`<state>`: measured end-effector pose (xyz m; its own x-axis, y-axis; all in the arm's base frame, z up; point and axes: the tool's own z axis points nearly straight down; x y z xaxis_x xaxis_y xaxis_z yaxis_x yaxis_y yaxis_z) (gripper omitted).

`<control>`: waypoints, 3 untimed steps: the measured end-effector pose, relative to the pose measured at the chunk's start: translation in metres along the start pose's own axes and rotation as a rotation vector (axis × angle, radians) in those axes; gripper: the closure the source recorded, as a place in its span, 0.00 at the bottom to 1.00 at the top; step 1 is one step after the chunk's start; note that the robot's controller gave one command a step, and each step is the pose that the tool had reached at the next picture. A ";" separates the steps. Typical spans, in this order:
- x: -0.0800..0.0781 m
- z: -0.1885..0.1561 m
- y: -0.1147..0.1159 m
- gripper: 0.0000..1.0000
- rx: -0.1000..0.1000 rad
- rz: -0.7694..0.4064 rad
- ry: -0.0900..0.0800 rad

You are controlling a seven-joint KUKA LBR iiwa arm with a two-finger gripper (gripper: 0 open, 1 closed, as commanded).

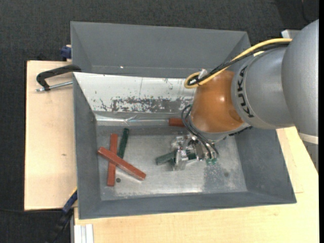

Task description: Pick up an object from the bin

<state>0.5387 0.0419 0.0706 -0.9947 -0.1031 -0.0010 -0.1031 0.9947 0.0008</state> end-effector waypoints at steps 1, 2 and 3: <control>0.000 0.000 0.000 1.00 0.000 0.000 0.000; 0.002 -0.171 0.003 1.00 0.001 -0.008 -0.011; 0.004 -0.168 0.003 0.00 0.000 -0.009 -0.005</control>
Offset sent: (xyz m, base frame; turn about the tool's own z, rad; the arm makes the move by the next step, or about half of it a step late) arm -0.0055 0.0018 0.1672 -0.0085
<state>0.5345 0.0445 0.2389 -0.9937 -0.1119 -0.0056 -0.1119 0.9937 0.0005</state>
